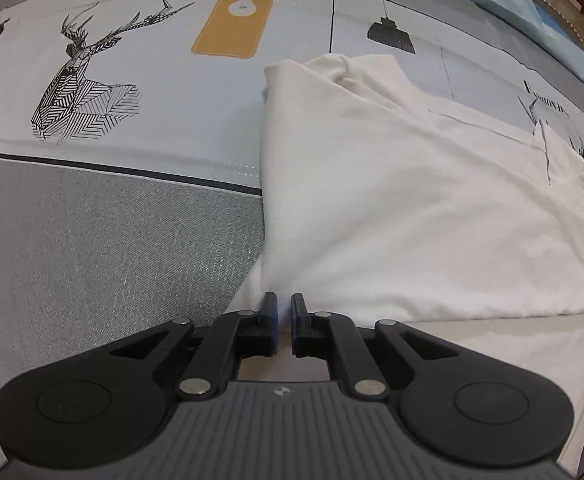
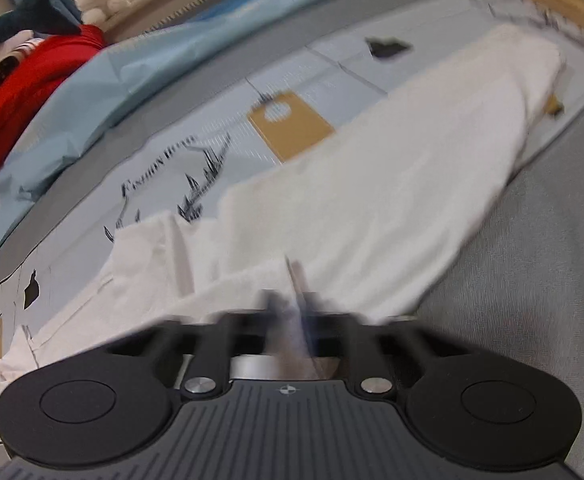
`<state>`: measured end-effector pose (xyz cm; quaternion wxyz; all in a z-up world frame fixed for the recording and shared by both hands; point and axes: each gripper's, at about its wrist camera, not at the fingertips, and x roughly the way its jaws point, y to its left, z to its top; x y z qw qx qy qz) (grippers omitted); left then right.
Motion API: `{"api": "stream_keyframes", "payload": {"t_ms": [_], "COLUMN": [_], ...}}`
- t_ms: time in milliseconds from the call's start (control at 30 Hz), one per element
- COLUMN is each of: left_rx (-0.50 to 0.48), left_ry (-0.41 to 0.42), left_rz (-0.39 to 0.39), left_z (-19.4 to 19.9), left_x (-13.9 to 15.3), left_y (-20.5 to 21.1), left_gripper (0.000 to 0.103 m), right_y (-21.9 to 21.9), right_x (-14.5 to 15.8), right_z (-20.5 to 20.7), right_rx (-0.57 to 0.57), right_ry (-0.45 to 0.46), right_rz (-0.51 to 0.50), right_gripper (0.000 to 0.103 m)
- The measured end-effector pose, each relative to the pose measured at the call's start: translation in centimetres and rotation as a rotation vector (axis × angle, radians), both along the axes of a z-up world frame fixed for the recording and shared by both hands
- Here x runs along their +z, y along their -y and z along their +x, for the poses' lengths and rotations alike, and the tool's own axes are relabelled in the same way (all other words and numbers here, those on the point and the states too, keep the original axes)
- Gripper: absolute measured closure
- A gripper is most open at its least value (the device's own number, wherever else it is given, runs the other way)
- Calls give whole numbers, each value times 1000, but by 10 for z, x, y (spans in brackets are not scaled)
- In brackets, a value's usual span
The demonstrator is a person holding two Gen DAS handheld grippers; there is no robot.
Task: Fold small clothes
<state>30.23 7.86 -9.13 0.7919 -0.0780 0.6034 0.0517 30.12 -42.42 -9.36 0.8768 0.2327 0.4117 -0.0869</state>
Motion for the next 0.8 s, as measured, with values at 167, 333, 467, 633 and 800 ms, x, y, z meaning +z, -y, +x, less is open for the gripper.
{"api": "stream_keyframes", "payload": {"t_ms": [167,333,467,633,800], "left_rx": [4,-11,-7,-7,0], "left_ry": [18,77,84,69,76], "left_rz": [-1,-16,-27,-17,-25], "left_z": [4,5,9,13,15], "left_x": [8,20,21,14,16], "left_y": [2,10,18,23,31], "left_gripper": [96,95,95,95,95], "right_y": [-23,-7,-7,-4,19], "right_x": [46,10,23,-12,-7], "right_z": [-9,0,-11,-1,-13], "right_rx": [78,-58,-25,78,0], "right_ry": [215,-51,66,-132,-80], "right_rz": [-125,-209,-140,-41,-48], "right_gripper": [102,98,98,97,97]}}
